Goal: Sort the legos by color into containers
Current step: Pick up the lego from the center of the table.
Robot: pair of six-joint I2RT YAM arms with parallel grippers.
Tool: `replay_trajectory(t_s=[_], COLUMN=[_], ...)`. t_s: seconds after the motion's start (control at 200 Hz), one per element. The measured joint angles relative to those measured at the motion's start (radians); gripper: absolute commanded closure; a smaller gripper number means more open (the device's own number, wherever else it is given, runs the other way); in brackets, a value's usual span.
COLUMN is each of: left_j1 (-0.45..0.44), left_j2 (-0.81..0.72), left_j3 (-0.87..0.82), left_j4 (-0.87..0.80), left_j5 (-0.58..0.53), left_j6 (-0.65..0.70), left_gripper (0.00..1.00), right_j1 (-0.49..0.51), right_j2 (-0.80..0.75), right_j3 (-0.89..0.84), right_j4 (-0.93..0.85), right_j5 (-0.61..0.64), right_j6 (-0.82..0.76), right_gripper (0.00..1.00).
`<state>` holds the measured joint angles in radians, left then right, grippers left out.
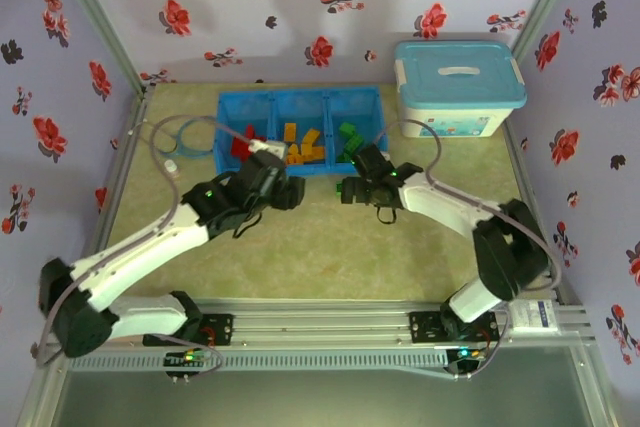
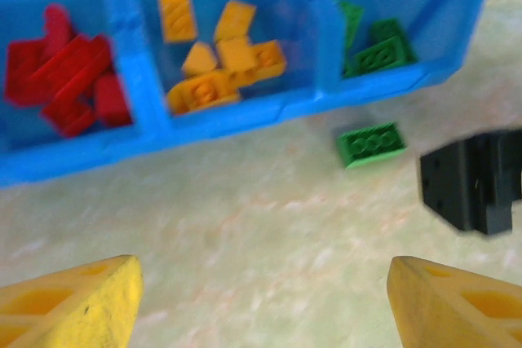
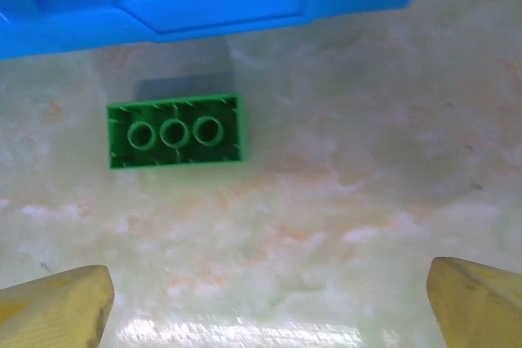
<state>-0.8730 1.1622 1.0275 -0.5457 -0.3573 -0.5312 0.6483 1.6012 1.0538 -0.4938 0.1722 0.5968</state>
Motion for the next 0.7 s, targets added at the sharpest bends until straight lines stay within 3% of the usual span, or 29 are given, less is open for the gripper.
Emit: replay_trajectory(t_s=[0.29, 0.55, 0.7], left_j1=[0.046, 0.073, 0.075], left_j2=[-0.29, -0.386, -0.408], left_j3=[-0.229, -0.34, -0.377], left_j4=[-0.108, -0.183, -0.197], left_j5=[-0.033, -0.036, -0.036], left_j6=[-0.119, -0.185, -0.206], left_gripper=[0.22, 0.23, 0.24], right_j1=[0.005, 0.006, 0.006], right_j2=[0.248, 0.352, 0.384], right_j3=[0.217, 0.272, 0.272], right_j4=[-0.005, -0.036, -0.038], right_j5=[-0.004, 0.003, 0.004], right_j6=[0.002, 0.016, 0.018], right_gripper=[0.03, 0.05, 0.12])
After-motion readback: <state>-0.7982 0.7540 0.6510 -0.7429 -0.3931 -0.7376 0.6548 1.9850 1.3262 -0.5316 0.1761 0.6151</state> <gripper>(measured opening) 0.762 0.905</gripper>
